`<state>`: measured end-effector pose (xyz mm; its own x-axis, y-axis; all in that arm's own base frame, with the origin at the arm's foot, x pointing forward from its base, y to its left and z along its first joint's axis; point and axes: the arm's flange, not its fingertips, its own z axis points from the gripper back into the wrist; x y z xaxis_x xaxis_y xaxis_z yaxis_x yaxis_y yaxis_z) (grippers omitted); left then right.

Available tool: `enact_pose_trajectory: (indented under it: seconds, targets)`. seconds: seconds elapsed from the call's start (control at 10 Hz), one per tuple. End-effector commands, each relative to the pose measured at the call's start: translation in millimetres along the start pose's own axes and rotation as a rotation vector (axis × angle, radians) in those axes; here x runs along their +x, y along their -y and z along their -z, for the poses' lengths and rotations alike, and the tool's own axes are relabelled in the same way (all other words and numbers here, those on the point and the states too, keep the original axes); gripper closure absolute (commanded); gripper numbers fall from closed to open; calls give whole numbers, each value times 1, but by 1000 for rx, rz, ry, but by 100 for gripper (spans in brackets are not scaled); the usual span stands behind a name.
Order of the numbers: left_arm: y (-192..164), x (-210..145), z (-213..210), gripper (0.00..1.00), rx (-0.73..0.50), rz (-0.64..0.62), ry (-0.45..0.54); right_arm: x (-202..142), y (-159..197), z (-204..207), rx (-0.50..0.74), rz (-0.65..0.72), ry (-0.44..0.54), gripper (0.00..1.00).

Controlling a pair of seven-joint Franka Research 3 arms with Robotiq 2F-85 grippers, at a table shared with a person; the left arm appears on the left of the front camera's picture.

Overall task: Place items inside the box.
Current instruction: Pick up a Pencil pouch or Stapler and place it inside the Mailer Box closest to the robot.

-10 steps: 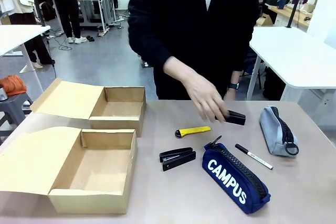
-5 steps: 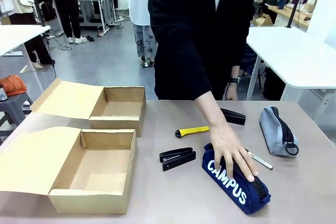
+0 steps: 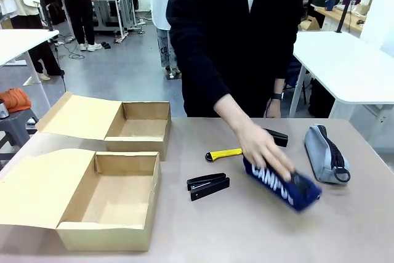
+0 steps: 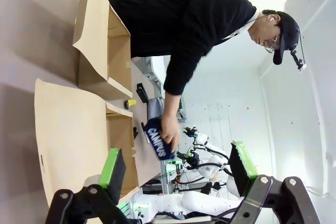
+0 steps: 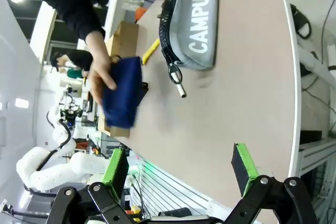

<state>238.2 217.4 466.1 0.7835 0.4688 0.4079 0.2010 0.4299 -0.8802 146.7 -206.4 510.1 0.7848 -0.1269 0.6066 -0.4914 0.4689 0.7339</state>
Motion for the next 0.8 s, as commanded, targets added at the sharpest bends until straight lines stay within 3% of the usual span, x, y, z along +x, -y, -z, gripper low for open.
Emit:
enact_pose_trajectory:
  seconds: [0.0, 0.2, 0.3, 0.5, 0.7]
  targets:
    - [0, 2, 0, 0, -23, 26, 11, -2, 14, 17, -51, -87, 30, 0]
    - [0, 2, 0, 0, -23, 26, 11, 16, 21, 50, -126, -159, -42, 0]
    - [0, 2, 0, 0, -23, 26, 11, 28, 21, 82, -137, -267, -123, 0]
    - [0, 2, 0, 0, -23, 26, 11, 48, 18, 158, -248, -444, -373, 0]
    - [0, 2, 0, 0, -23, 26, 11, 52, 15, 231, -155, -722, -698, 0]
